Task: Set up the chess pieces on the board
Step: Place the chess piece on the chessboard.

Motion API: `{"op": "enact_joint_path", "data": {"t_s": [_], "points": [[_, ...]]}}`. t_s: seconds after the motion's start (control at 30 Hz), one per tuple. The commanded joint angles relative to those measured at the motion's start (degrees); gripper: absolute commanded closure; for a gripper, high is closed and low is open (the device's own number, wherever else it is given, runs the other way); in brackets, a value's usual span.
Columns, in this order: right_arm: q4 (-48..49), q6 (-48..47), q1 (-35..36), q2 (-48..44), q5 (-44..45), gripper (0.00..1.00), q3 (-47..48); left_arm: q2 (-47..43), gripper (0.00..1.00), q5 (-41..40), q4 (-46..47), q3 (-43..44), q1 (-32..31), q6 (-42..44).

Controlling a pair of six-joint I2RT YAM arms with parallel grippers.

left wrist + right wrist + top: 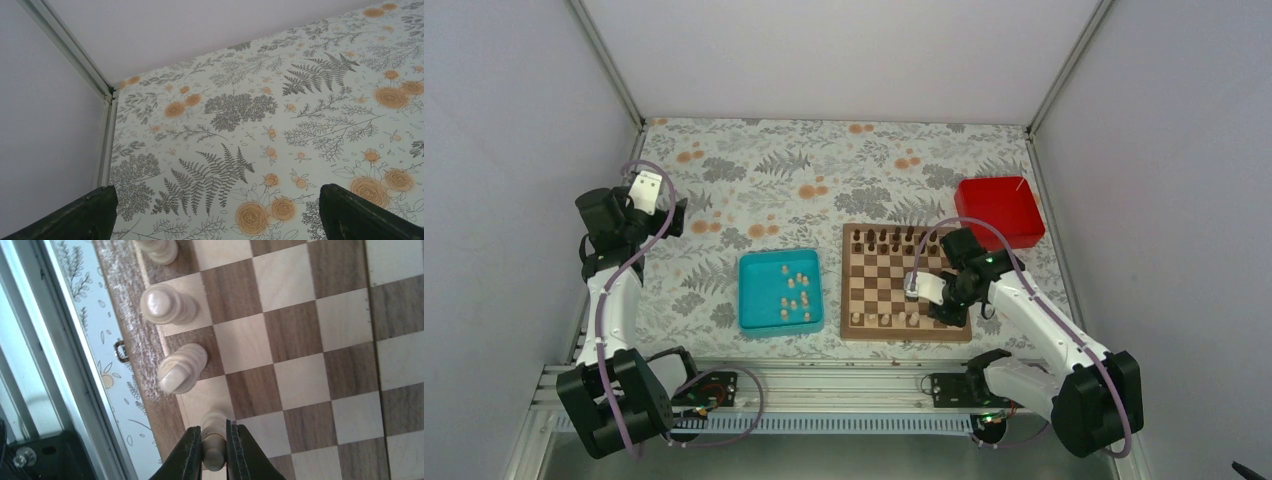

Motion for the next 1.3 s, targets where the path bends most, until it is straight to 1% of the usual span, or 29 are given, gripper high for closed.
{"op": "enact_joint_path", "data": {"t_s": [0.0, 0.23, 0.5, 0.7, 1.27], "points": [[-3.4, -6.1, -0.3, -0.3, -2.4, 0.96, -0.5, 0.6, 0.00, -1.0, 0.4, 1.0, 0.3, 0.2], [-4.4, -10.0, -0.2, -1.4, -3.8, 0.96, -0.9, 1.5, 0.00, -3.1, 0.5, 1.5, 0.4, 0.5], [-1.4, -11.9, -0.1, -1.2, -4.7, 0.96, -2.9, 1.0, 0.00, -4.9, 0.3, 1.3, 0.4, 0.8], [1.0, -11.9, -0.1, -2.0, -4.9, 0.96, -2.5, 1.2, 0.00, -5.1, 0.3, 1.4, 0.4, 0.8], [3.1, -11.5, 0.0, 0.8, -5.5, 0.96, -2.3, 1.5, 0.00, -5.2, 0.4, 1.2, 0.4, 1.0]]}}
